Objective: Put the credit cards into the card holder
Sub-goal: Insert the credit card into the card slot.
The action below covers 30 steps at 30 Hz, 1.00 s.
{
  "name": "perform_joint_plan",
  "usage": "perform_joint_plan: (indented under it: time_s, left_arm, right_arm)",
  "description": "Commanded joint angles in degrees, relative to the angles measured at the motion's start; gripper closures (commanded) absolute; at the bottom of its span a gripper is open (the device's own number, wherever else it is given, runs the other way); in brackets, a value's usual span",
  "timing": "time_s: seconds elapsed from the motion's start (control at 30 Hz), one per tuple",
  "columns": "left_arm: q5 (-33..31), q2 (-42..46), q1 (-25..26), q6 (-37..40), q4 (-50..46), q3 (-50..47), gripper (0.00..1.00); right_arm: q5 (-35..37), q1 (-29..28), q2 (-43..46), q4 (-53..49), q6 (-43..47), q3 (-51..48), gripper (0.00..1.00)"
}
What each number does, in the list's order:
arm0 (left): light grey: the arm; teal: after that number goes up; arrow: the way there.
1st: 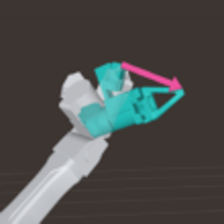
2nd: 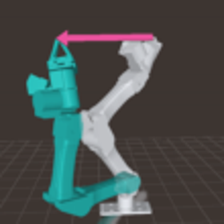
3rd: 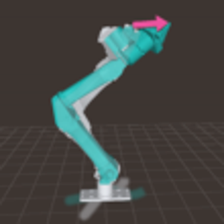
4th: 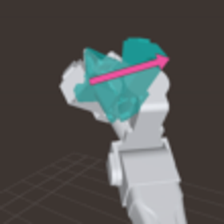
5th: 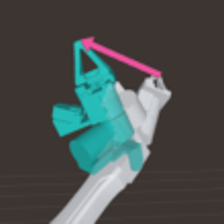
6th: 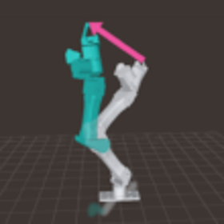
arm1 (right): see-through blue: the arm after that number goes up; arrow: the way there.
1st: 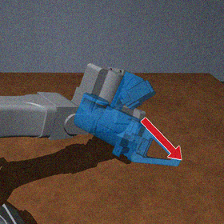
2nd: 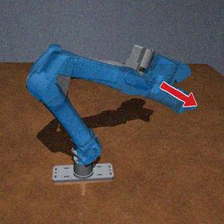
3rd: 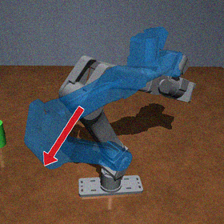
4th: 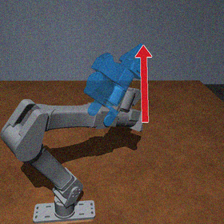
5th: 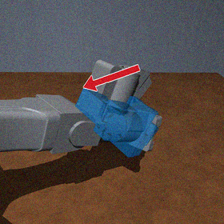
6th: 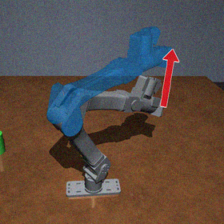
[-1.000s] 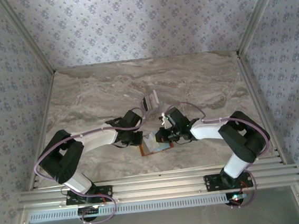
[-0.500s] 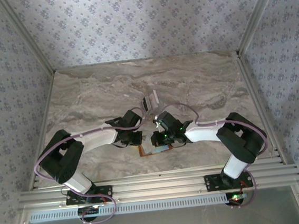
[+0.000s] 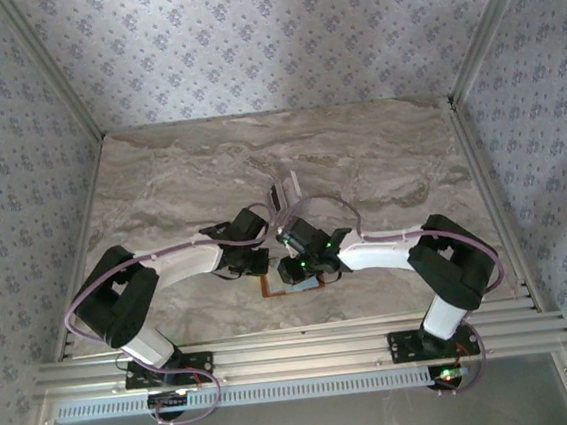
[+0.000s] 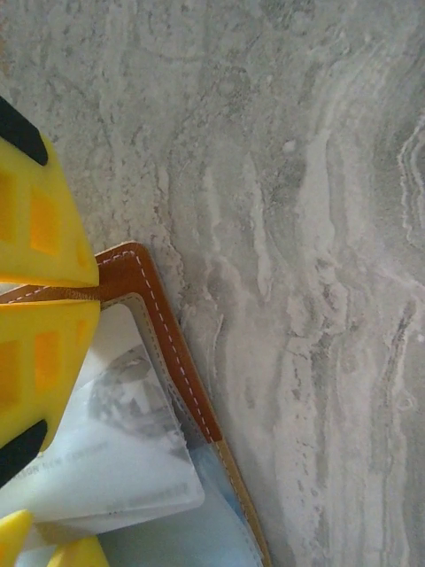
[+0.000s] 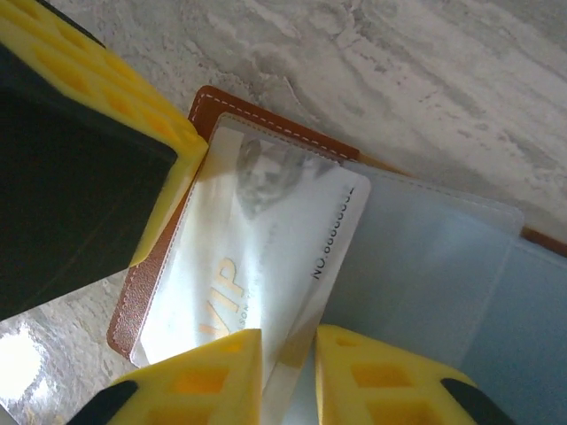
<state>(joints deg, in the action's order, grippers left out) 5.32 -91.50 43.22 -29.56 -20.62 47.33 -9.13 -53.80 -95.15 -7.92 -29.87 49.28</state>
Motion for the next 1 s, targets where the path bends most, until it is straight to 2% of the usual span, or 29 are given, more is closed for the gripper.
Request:
perform_joint_plan:
  time_s: [0.0, 0.33, 0.5, 0.77, 0.97]
  left_arm:
    - [1.4, -2.6, 0.5, 0.4, -0.4, 0.6, 0.87]
    - [1.4, -3.1, 0.5, 0.4, -0.3, 0.7, 0.87]
    - [1.3, -3.1, 0.5, 0.4, -0.5, 0.7, 0.87]
    - [1.3, -3.3, 0.5, 0.4, -0.4, 0.7, 0.87]
    - [1.4, -3.6, 0.5, 0.5, -0.4, 0.8, 0.87]
  right_arm:
    - [2.6, -0.7, -0.1, -6.1, 3.5, 1.9, 0.71]
    - [2.3, 0.3, 2.6, -7.0, 4.2, 0.7, 0.56]
    - [4.3, 1.4, 3.5, -9.0, 4.3, 0.1, 0.55]
    - [13.6, -0.2, 6.5, -14.0, 3.9, 2.1, 0.68]
    - [15.2, -3.3, 7.1, -14.6, 4.1, 4.5, 0.80]
